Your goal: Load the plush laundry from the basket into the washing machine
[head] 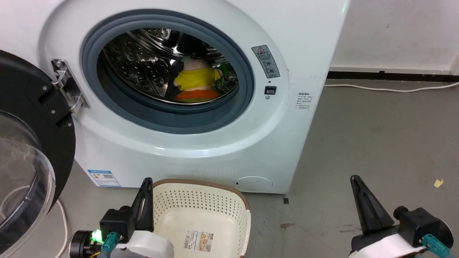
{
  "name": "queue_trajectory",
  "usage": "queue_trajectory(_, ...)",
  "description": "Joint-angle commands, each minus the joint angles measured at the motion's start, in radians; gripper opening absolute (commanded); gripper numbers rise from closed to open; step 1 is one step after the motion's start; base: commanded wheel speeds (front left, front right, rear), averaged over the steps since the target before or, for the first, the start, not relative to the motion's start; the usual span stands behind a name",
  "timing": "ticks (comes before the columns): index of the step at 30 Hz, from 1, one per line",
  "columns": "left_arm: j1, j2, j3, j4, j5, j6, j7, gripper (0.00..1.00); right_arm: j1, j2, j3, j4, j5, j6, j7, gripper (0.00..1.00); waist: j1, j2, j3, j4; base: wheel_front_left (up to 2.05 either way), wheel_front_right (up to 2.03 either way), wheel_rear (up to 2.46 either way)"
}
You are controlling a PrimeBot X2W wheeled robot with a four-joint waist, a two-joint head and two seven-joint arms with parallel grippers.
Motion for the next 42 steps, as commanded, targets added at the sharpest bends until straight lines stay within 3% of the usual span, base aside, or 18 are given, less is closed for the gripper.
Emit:
queue_trajectory(1, 0.005, -0.001, 0.004, -0.007, 0.008, -0.006, 0.004, 0.00, -0.009, 0.000, -0.002, -0.001, -0.009, 0.000, 0.005, 0.00, 0.0000, 0.0000, 0.000, 0.001, 0.00, 0.00, 0.00)
queue_trajectory(42, 0.012, -0.015, 0.050, -0.058, 0.053, -0.027, 0.096, 0.00, -0.022, 0.000, -0.009, -0.003, -0.043, -0.001, 0.097, 0.00, 0.0000, 0.0000, -0.021, 0.034, 0.00, 0.00, 0.00)
